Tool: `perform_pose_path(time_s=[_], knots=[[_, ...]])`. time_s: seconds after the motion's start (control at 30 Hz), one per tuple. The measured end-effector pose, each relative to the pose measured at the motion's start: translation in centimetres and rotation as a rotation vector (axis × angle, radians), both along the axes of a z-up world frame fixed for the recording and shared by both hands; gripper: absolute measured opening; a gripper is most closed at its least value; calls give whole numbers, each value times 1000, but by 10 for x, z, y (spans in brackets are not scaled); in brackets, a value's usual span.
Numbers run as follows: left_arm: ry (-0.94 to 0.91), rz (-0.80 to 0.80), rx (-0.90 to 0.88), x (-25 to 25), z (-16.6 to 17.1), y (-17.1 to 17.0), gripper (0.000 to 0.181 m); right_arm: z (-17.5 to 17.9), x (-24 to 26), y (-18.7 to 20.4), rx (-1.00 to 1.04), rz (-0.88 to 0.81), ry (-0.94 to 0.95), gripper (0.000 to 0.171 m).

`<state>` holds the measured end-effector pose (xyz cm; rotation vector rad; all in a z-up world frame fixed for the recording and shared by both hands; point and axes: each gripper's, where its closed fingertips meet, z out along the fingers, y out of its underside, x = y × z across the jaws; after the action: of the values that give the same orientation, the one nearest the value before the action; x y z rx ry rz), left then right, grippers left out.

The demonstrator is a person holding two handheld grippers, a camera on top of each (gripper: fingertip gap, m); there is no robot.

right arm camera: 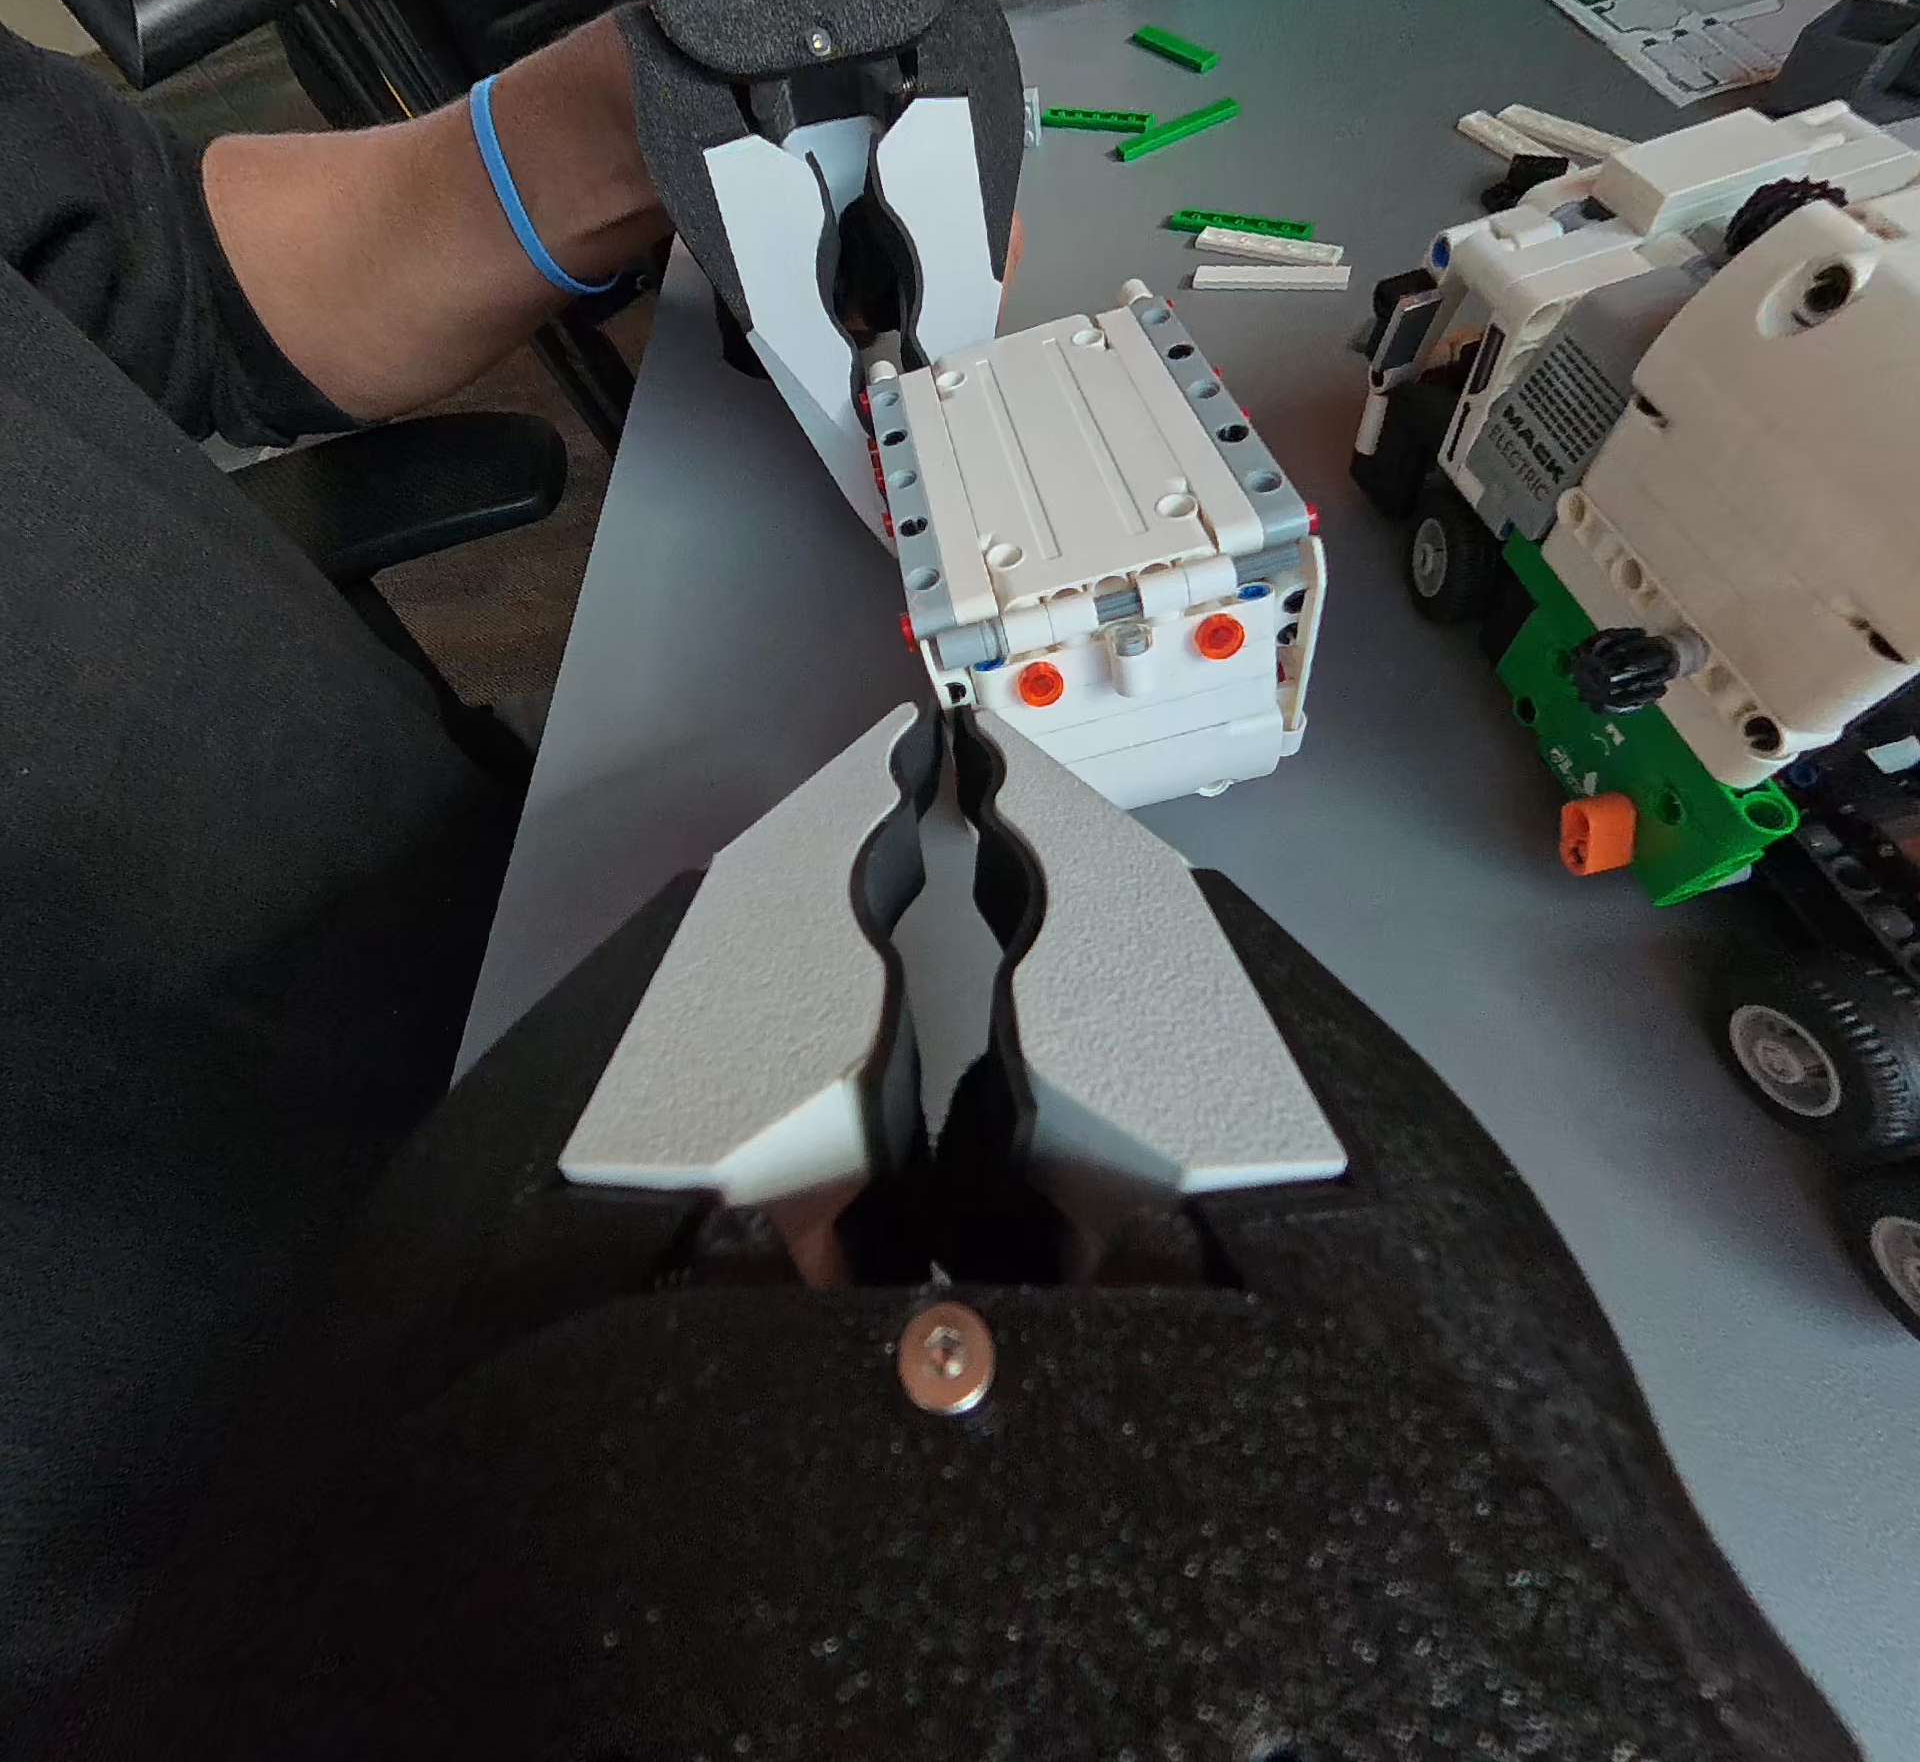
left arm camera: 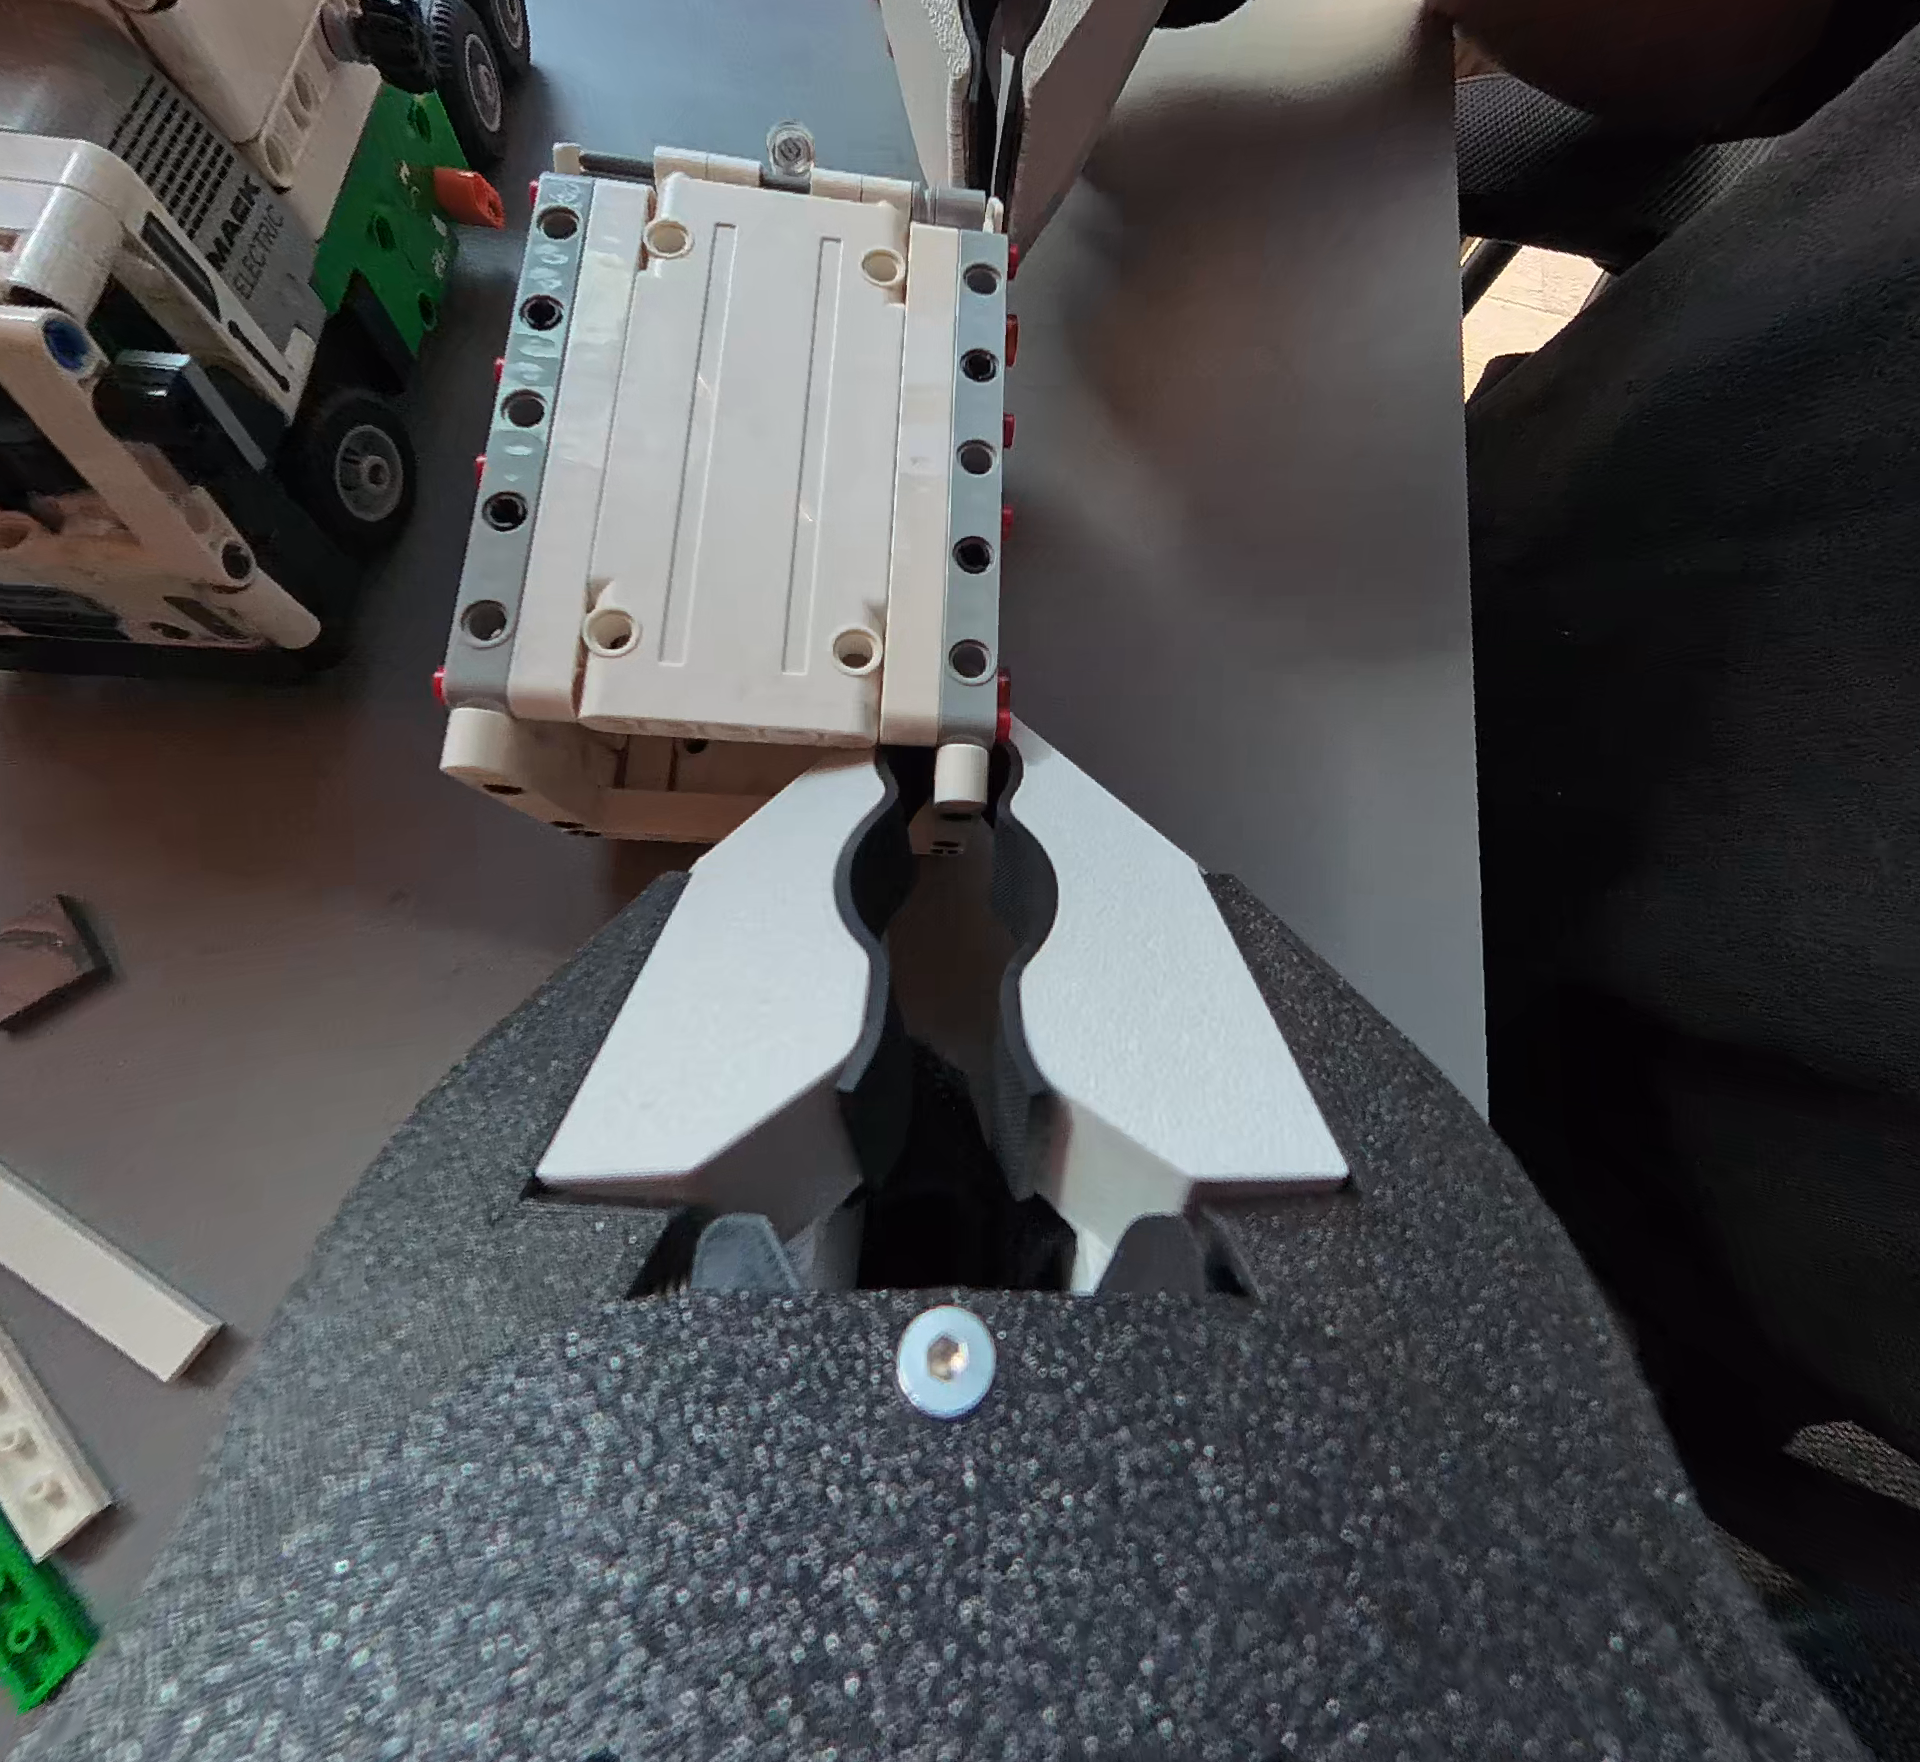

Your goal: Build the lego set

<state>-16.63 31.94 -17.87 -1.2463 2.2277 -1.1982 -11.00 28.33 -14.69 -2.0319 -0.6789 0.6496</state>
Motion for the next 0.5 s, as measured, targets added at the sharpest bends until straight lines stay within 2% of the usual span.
perform_pose_path(time_s=[0.17, 0.23, 0.37, 0.5], knots=[[-1, 13, -1, 3, -1, 0, 7, 1, 2, -1, -15, -6, 69, 3], [-3, 18, 1, 5, -1, -1, 7, 0, 5, -7, -25, 4, 80, 10], [-4, 19, 4, 5, -1, -2, 7, -18, 13, -14, -37, -24, -66, 14], [2, 19, -4, 6, 0, -3, 7, -19, 15, -8, 21, -81, -100, 6]])
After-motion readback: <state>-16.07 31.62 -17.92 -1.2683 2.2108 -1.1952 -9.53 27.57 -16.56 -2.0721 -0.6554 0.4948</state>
